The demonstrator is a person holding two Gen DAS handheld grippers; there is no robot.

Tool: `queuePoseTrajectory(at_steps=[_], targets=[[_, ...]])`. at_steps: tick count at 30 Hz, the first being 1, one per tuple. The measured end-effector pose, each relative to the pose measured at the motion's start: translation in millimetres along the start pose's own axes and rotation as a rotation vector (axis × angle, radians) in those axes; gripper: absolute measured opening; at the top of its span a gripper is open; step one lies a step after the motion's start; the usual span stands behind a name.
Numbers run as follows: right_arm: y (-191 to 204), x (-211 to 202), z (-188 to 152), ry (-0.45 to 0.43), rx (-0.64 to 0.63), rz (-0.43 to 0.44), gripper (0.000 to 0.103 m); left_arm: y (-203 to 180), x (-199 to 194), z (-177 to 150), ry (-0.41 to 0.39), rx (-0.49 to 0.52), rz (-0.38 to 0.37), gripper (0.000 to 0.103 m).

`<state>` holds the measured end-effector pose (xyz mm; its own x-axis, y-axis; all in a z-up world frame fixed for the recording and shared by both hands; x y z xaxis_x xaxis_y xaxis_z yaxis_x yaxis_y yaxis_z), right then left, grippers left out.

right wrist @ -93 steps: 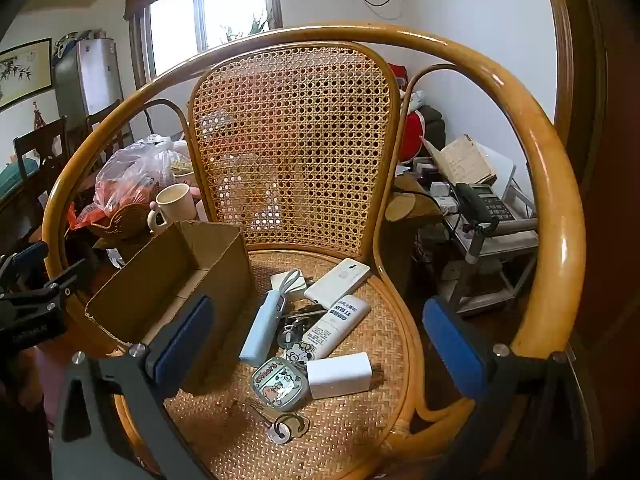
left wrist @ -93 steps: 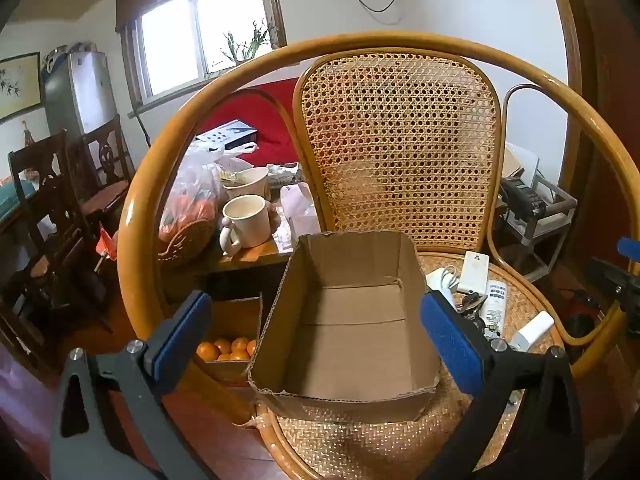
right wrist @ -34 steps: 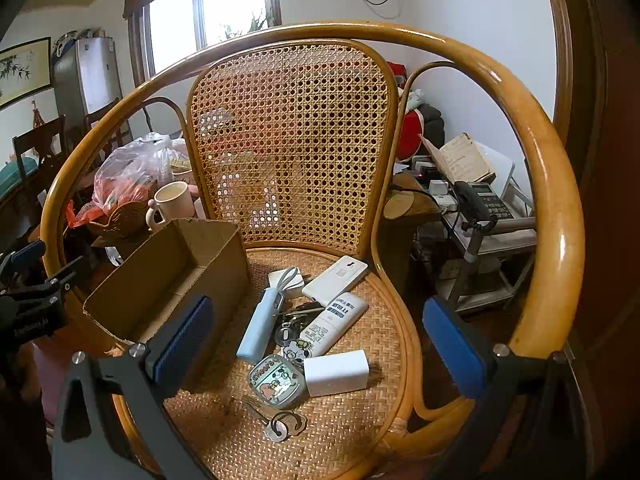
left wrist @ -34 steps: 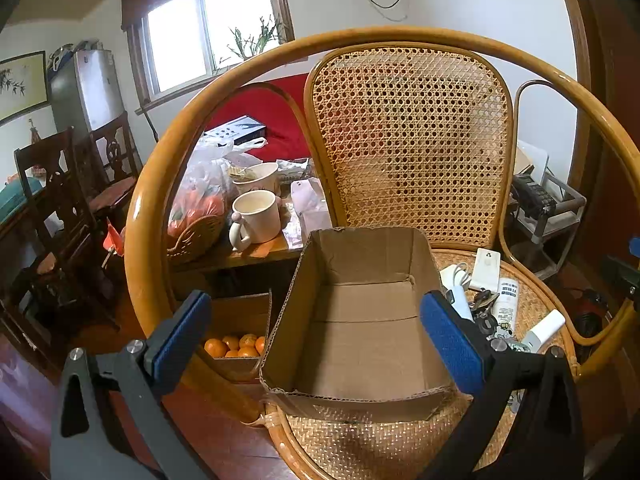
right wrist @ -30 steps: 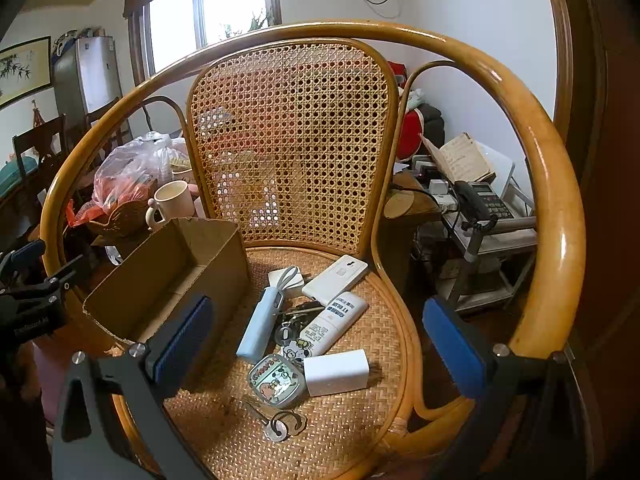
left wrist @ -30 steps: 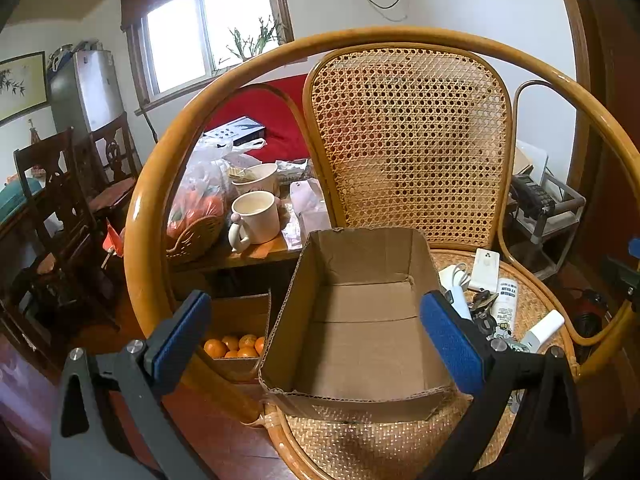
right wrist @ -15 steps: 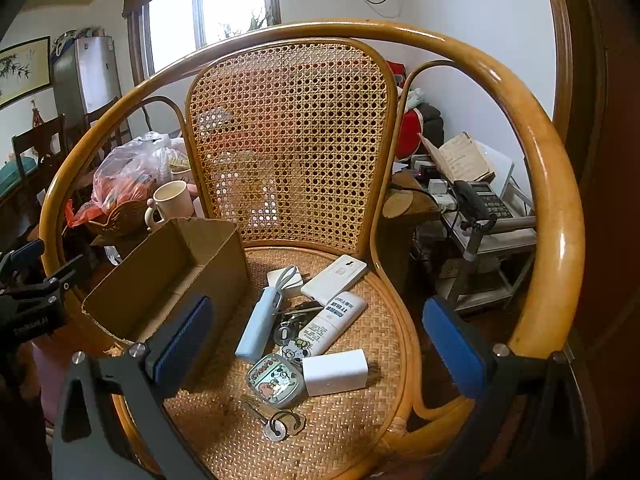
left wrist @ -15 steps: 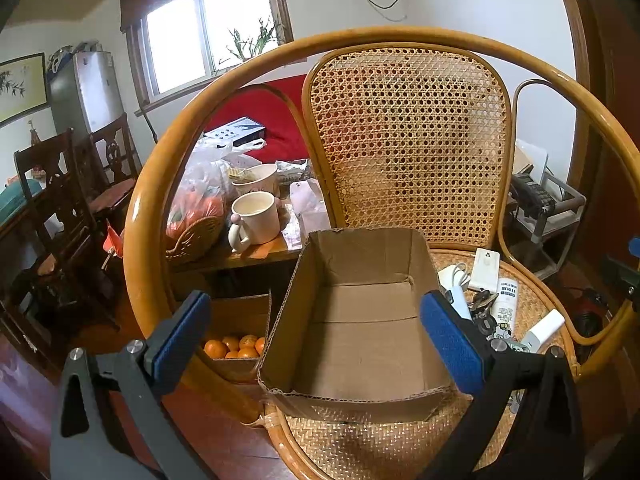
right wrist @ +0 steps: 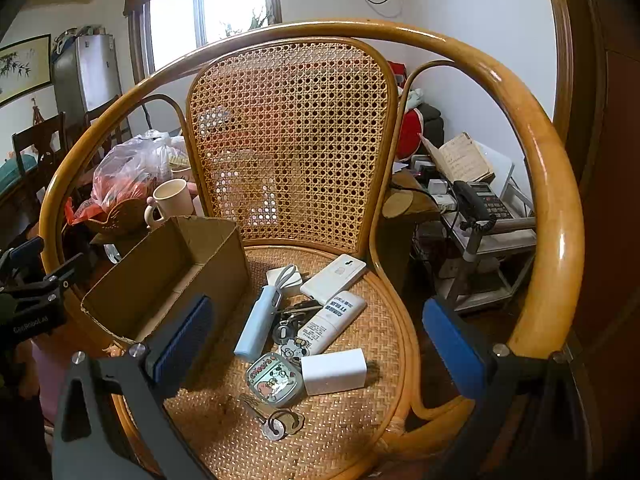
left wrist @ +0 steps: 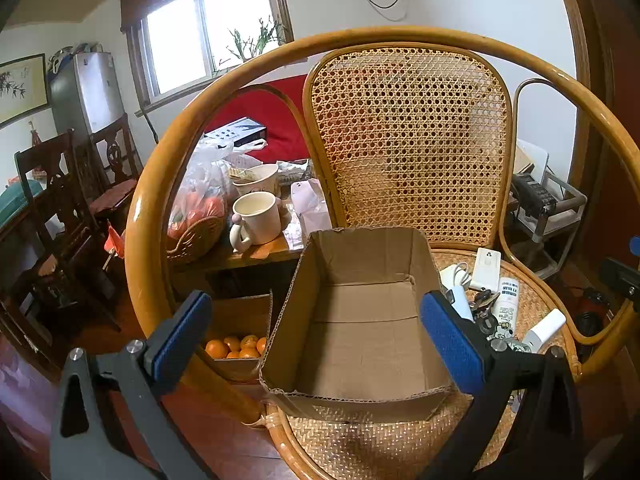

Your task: Organize rigid objects

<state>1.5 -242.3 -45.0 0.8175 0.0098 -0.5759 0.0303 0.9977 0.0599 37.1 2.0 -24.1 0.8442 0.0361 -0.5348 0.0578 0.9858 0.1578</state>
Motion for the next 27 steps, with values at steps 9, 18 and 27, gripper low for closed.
queuePoseTrajectory(at_steps=[9, 18, 27], targets=[[-1.7, 0.6, 0.1, 0.010, 0.007, 0.004, 0.103, 1.4, -0.4, 0.4, -0.004, 0.004, -0.010, 0.103], [2.0, 4.8, -3.2, 0.032, -0.014, 0.002, 0.103, 7.8, 27.4, -2.5, 0.087, -0.056, -0.059, 0.103], [10.7, 17.4, -10.8, 0.093, -0.035, 0.016, 0.103, 17.8, 59.1, -2.6, 0.162, -0.101, -0.055, 0.101]])
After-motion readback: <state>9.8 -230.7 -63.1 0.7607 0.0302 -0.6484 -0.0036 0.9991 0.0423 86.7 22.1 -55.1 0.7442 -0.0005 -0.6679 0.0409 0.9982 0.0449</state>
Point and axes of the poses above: each gripper's, at about its wrist camera, not at the fingertips, and x roughly the way its jaws point, y to its left, z to its top, the point moved 4 cm from there along x, roughly the way its jaws point, and after that the axes turned 1 degree about -z, right-handed, at the moved point
